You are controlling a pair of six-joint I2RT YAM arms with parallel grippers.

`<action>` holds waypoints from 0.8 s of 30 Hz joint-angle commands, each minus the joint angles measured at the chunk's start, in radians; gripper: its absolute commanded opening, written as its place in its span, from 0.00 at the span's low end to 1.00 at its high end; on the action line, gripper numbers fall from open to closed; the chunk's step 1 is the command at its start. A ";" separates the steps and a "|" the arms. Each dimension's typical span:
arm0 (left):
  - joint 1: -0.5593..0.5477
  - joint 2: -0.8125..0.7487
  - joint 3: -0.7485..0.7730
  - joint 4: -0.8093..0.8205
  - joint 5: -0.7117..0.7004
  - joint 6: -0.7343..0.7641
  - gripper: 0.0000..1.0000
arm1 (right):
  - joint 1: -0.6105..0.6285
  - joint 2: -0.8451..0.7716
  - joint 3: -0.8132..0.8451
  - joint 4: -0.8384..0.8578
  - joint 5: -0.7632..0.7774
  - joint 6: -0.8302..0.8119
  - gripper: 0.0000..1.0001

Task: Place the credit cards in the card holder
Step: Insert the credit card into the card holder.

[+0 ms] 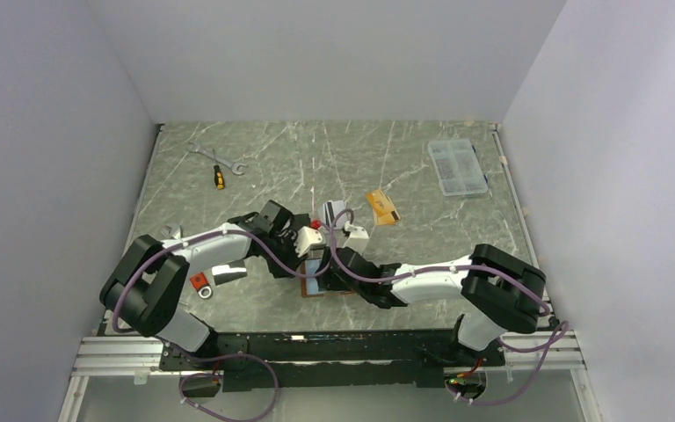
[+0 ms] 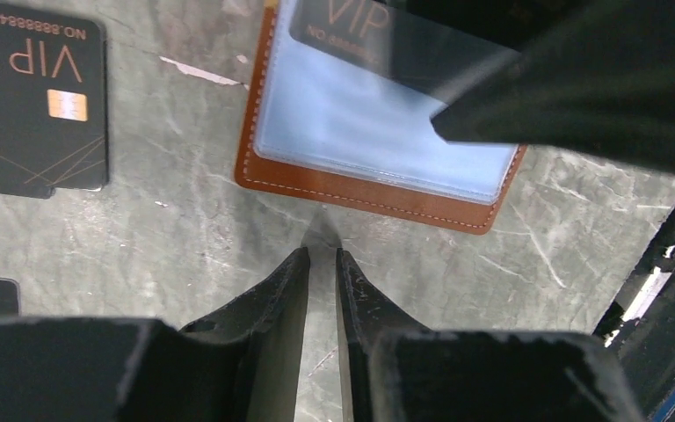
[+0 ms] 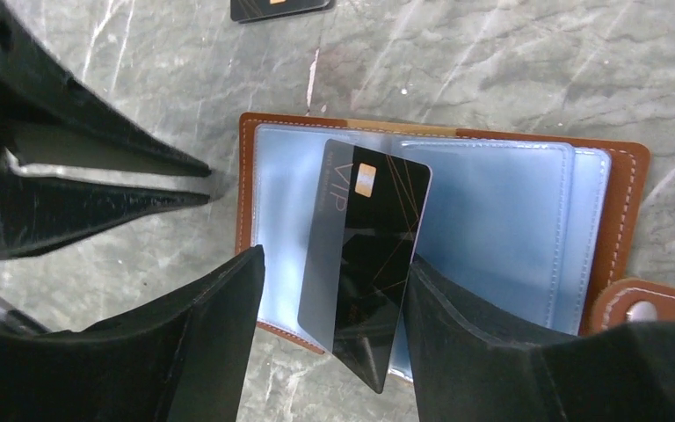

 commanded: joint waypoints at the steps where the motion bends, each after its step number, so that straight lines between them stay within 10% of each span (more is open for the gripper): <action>1: 0.024 0.029 0.044 -0.021 0.037 -0.020 0.24 | 0.049 0.076 0.061 -0.251 0.047 -0.079 0.62; 24: 0.067 0.059 0.130 -0.117 0.117 -0.043 0.24 | 0.119 0.089 0.123 -0.284 0.083 -0.123 0.71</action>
